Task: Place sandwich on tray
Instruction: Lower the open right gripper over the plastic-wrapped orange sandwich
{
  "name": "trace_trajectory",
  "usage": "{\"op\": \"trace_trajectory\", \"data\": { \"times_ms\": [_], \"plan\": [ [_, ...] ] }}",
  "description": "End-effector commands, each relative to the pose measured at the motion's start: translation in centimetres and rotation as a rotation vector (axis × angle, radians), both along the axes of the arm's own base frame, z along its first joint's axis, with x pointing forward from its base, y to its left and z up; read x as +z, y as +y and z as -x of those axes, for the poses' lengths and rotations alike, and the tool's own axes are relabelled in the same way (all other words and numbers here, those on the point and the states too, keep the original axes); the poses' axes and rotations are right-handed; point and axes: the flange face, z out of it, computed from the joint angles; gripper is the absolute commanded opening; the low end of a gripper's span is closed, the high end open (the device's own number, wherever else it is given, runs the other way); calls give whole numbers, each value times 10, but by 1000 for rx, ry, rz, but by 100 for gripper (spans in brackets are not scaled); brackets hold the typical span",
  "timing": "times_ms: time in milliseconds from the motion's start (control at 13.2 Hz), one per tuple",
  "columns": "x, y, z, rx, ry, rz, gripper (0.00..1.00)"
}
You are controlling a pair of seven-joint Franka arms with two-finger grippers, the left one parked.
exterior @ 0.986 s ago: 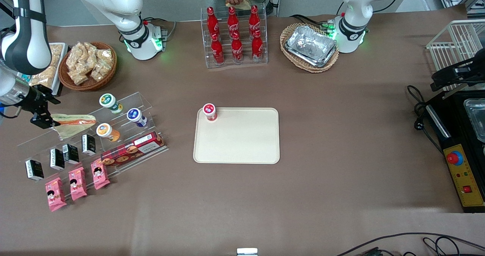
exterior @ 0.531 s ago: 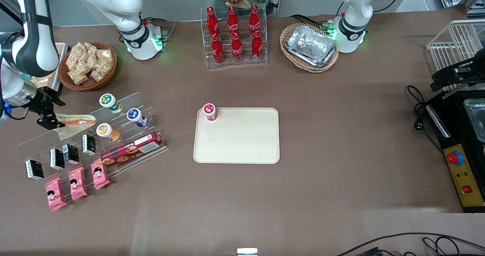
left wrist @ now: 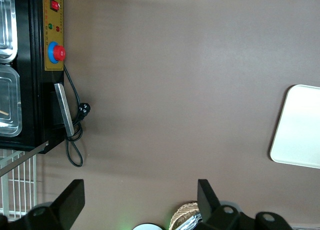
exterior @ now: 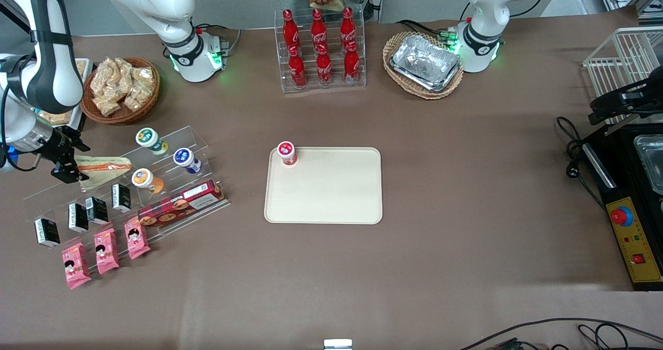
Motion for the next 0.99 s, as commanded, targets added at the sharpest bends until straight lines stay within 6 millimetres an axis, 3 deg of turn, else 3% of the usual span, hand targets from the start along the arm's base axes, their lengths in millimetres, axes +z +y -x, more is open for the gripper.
{"op": "trace_trajectory", "data": {
  "times_ms": [0, 682, 758, 834, 910],
  "plan": [
    [-7, -1, 0, -2, -18, 5, 98],
    [-15, 5, -4, -5, -26, 0, 98],
    [-16, 6, -3, -3, -32, 2, 95],
    [-17, 8, -1, -2, -43, 6, 85],
    [-18, 9, 0, 0, -53, 10, 68]
  ]
}}
